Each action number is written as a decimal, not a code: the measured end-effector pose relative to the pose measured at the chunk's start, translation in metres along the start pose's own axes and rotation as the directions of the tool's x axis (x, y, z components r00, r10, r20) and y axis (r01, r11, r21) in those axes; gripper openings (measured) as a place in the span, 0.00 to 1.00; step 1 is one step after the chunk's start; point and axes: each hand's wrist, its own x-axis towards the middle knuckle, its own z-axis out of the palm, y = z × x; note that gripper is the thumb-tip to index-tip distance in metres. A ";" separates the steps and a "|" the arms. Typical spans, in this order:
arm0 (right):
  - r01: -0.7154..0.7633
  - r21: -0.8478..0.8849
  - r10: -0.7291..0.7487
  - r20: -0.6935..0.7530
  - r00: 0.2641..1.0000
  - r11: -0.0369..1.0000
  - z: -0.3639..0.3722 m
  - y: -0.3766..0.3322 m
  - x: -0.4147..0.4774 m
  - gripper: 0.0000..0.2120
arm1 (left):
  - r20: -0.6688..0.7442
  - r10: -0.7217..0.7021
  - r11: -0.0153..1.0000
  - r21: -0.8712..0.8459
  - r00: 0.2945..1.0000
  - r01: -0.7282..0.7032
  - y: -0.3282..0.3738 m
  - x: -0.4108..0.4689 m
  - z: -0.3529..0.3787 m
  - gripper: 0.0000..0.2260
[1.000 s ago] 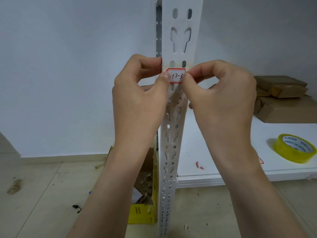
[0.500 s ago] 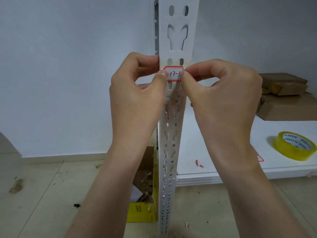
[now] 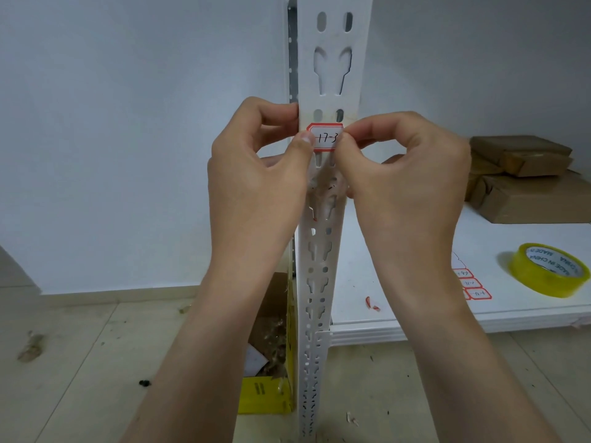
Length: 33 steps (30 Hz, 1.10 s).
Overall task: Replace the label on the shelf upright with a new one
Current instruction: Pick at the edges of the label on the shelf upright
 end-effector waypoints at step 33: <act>0.053 -0.191 -0.056 -0.010 0.998 0.980 -0.006 -0.007 0.001 0.06 | -0.009 -0.087 0.996 -0.023 0.996 0.087 -0.002 0.000 0.000 0.05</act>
